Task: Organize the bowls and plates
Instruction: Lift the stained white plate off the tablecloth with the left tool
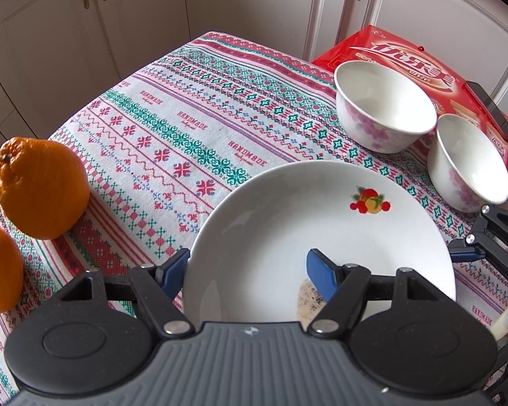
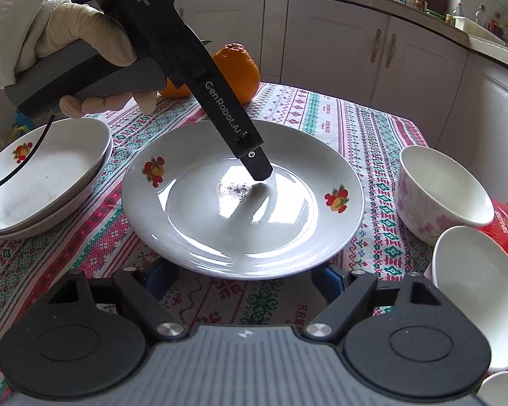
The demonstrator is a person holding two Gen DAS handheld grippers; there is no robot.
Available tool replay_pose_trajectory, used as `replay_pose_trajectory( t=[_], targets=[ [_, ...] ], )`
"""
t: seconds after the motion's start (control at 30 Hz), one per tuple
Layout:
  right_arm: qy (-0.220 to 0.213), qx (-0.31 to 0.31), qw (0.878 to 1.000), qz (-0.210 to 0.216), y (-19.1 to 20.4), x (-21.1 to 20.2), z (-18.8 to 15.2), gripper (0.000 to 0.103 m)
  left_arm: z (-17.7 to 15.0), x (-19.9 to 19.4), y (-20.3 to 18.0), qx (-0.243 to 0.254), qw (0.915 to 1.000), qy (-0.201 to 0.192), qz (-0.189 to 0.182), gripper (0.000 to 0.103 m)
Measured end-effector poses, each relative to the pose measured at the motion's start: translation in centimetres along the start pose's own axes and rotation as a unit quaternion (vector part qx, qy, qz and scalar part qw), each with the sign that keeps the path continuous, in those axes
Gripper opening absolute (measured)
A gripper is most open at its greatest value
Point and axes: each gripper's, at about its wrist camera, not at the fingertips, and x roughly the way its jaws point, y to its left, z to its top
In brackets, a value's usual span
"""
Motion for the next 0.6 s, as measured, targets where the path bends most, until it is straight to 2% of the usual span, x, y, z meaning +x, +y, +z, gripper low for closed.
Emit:
replay_pose_trajectory(
  t=[0.6],
  targets=[
    [-0.016, -0.019, 1.000, 0.015, 1.2, -2.6, 0.4, 0.088, -2.1, -4.5, -1.3, -0.012, 0.9995, -0.027, 0.014, 0.073]
  ],
)
